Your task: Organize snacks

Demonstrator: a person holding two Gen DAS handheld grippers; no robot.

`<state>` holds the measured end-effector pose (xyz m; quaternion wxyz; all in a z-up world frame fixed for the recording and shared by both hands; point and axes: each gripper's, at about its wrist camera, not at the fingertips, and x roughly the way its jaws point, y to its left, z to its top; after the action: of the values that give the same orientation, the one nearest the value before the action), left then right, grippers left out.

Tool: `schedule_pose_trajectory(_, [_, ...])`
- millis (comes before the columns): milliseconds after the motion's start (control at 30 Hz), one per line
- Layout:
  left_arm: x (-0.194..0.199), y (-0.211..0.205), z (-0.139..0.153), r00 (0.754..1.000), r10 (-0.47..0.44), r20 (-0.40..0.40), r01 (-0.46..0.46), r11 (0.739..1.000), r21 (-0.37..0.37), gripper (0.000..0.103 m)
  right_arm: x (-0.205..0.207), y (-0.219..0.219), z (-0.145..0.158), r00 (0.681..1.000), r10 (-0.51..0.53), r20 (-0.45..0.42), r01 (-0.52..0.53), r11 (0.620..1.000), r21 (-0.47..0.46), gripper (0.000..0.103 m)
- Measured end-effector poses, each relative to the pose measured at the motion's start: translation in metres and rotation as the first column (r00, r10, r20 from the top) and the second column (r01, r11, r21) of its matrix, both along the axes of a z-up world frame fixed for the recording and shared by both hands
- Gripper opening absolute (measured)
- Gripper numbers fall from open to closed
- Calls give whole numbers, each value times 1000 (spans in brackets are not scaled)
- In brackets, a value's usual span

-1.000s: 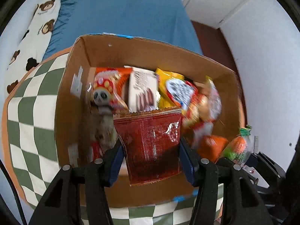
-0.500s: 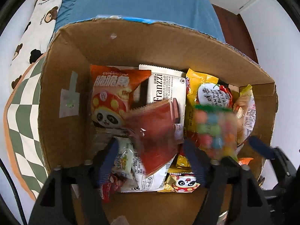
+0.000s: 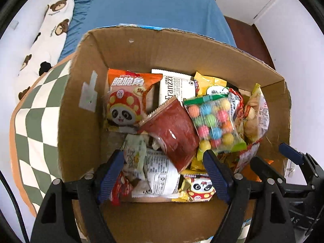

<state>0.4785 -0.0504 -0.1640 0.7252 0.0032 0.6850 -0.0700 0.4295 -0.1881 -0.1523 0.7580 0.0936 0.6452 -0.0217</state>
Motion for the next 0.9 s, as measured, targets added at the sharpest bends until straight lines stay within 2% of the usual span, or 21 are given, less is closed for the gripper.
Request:
schedule_pose_trajectory(200, [-26,4,31,995,20,94,-20,1000,0,80,-26,-2,22,998,-9,66,10,1000,-12,99])
schedule_pose_trajectory(367, [-61,7,71,978,27,208,-25,1000,-13,80,-62,4,59,986,3,164,5,999,-50,99])
schedule_pose_trajectory(533, [-103,12,110,949,19,315,-15,1000,-16,80,-109,12,97,966,-6,258,24,997,-67,101])
schedule_pose_trajectory(700, [-156,17,153,907,26,420,-17,1000,-25,80,-161,24,142,936,-2,352,34,996,-85,102])
schedule_pose_trajectory(900, [-207,26,186,868,24,495,-16,1000,-19,80,-218,34,189,902,-5,431,54,994,-100,102])
